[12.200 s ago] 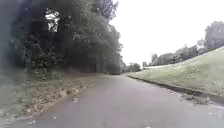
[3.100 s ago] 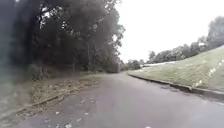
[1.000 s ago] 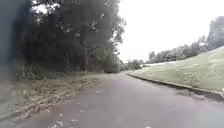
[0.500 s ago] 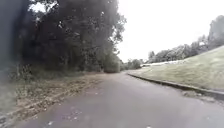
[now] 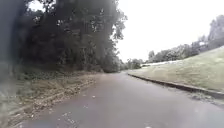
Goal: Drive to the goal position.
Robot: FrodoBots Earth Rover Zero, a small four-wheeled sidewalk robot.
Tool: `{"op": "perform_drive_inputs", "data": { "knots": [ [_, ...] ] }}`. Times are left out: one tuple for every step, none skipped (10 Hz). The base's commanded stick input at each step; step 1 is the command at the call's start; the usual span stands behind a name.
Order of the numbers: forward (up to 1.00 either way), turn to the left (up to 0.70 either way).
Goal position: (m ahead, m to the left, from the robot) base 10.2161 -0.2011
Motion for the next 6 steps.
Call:
{"op": "perform_drive_inputs", "data": {
  "knots": [
    [0.45,0.0],
    [0.45,0.0],
    [0.45,0.0],
    [0.45,0.0],
    [0.45,0.0],
    [0.45,0.0]
  ]
}}
